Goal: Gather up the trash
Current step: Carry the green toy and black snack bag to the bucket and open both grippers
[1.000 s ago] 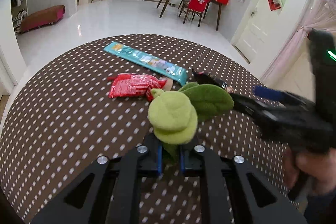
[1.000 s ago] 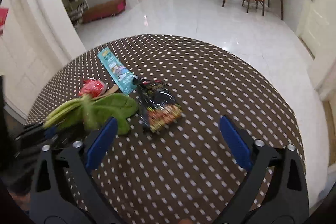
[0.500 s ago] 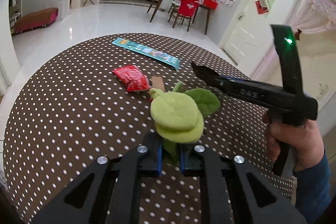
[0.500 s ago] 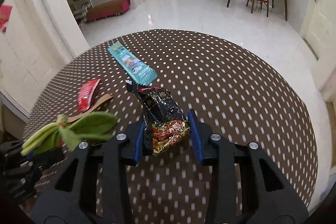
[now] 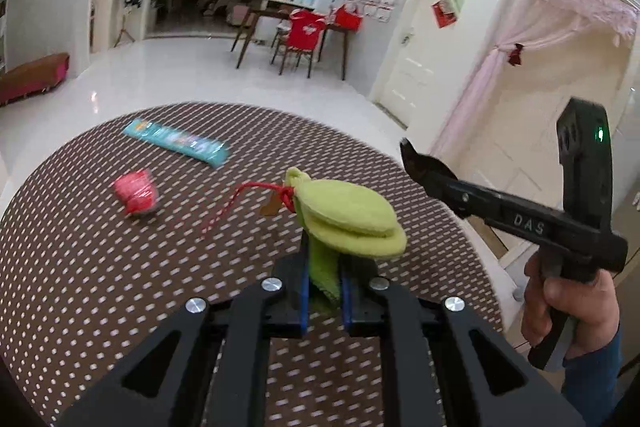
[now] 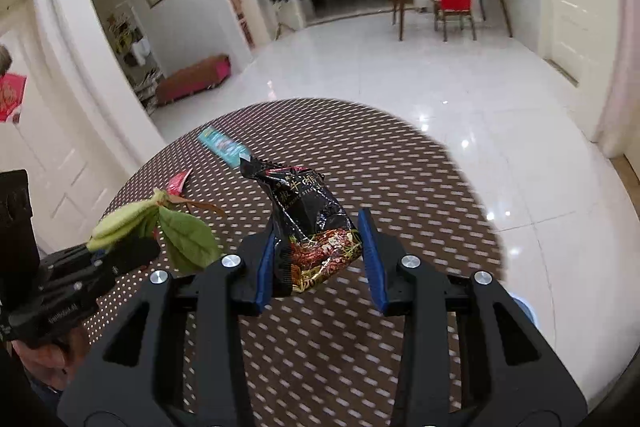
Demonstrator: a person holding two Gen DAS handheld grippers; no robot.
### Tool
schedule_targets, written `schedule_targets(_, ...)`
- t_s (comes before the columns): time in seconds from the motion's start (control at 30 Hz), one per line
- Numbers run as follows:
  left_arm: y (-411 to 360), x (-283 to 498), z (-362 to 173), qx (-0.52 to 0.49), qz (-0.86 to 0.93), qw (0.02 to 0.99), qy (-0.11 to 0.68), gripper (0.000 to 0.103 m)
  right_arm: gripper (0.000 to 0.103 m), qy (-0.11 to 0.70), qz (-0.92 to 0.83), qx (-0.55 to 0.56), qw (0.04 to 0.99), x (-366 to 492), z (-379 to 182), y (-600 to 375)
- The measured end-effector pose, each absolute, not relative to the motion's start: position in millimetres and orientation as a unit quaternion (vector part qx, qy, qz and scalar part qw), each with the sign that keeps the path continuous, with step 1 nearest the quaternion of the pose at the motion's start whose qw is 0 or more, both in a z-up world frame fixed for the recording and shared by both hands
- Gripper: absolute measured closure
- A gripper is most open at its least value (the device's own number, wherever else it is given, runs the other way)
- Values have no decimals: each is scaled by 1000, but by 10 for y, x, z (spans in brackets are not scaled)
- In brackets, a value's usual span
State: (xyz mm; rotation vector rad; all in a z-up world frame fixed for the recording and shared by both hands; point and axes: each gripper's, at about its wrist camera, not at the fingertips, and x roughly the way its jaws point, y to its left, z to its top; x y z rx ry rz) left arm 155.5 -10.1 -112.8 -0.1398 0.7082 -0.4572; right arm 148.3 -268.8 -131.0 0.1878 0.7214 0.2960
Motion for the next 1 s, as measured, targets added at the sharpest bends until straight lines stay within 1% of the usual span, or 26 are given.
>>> schedule_targets(0.23,-726,1543,-886,-38,-273,907,319,92,66,323,102,124,933,1149,-1204,-3318)
schedule_targets(0.5,-1496,1532,-804,-21,-335,888,313,92,66,303,47,156,939,845,-1175,-3968)
schedule_targets(0.73,-2238,1592,-920,31,-377,861,339,92,66,300,-15,203,932,651,-1337,-4587)
schedule_targets(1.0,-3026,1687,-1298,96,-387,827,396,92,66,322,-59,247,912,554,-1728,-5064)
